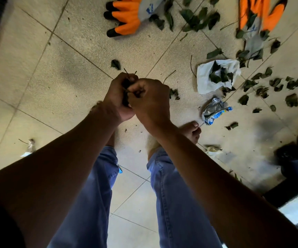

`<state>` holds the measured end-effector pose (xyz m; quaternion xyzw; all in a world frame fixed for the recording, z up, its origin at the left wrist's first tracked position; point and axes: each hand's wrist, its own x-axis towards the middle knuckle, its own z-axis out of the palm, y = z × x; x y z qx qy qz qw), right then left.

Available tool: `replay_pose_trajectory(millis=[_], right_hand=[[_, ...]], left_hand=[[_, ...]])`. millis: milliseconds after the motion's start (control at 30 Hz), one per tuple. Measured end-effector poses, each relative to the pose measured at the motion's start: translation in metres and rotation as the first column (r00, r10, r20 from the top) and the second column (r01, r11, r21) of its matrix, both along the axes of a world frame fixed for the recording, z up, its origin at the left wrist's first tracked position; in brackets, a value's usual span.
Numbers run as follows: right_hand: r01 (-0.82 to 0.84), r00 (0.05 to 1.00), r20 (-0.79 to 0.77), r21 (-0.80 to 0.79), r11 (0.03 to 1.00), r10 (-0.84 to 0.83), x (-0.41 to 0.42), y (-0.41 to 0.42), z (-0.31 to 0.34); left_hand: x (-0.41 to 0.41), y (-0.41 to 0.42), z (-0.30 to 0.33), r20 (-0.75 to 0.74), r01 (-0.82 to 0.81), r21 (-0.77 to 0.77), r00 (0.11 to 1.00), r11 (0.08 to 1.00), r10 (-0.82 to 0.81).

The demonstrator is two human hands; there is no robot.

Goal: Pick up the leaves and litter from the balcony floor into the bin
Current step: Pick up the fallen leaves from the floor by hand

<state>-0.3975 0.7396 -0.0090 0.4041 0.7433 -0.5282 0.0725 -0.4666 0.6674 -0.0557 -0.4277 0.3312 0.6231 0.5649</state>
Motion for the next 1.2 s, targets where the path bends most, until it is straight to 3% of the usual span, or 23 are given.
replay_pose_trajectory(millis=[67, 133, 267, 333, 400, 500, 600, 700, 833, 933, 1033, 1133, 1200], right_hand=[[-0.086, 0.996, 0.024, 0.201, 0.976, 0.083, -0.003, 0.0, -0.005], [-0.193, 0.98, 0.099, 0.304, 0.933, 0.171, -0.008, -0.001, -0.004], [-0.328, 0.94, 0.199, 0.304, 0.894, 0.278, -0.013, -0.005, 0.006], [-0.23, 0.972, 0.106, 0.237, 0.944, 0.21, -0.009, -0.007, 0.013], [-0.081, 0.996, 0.05, 0.051, 0.995, 0.079, -0.003, -0.008, 0.02], [0.006, 0.993, 0.113, -0.213, 0.977, 0.019, 0.006, -0.006, 0.023], [0.031, 0.996, 0.092, -0.284, 0.958, -0.004, 0.014, -0.008, 0.023], [0.097, 0.993, 0.084, -0.203, 0.974, -0.081, 0.02, -0.007, 0.018], [0.019, 0.995, 0.102, -0.047, 0.999, -0.014, 0.019, -0.006, 0.005], [-0.034, 0.987, 0.155, 0.029, 0.999, 0.029, 0.013, -0.008, 0.002], [0.015, 0.985, 0.169, 0.084, 0.996, -0.03, 0.011, -0.018, 0.001], [0.052, 0.985, 0.154, 0.194, 0.98, -0.083, 0.013, -0.026, -0.001], [0.147, 0.971, 0.165, 0.156, 0.977, -0.173, 0.015, -0.023, -0.005]], left_hand=[[0.004, 0.004, 0.004, -0.002, -0.061, 0.046, 0.998, 0.997, 0.062], [0.007, 0.009, 0.009, -0.015, -0.084, 0.055, 0.996, 0.995, 0.085], [0.007, 0.011, 0.008, -0.122, 0.005, -0.054, 0.992, 0.999, -0.011], [0.005, 0.013, 0.007, -0.158, 0.062, -0.134, 0.984, 0.989, -0.083], [0.005, 0.015, 0.01, -0.155, 0.081, -0.202, 0.981, 0.976, -0.114], [0.005, 0.015, 0.015, -0.159, 0.068, -0.329, 0.979, 0.942, -0.126], [0.006, 0.013, 0.013, -0.117, 0.046, -0.379, 0.988, 0.924, -0.097], [0.008, 0.013, 0.014, -0.042, 0.032, -0.324, 0.998, 0.946, -0.049], [0.013, 0.011, 0.012, 0.003, 0.054, -0.283, 0.998, 0.957, -0.056], [0.019, 0.008, 0.008, -0.001, 0.043, -0.288, 0.999, 0.957, -0.045], [0.022, 0.005, 0.007, -0.053, 0.042, -0.279, 0.997, 0.959, -0.059], [0.021, 0.006, 0.003, -0.101, -0.048, -0.249, 0.995, 0.967, 0.023], [0.02, 0.005, -0.001, -0.078, -0.148, -0.212, 0.988, 0.966, 0.135]])
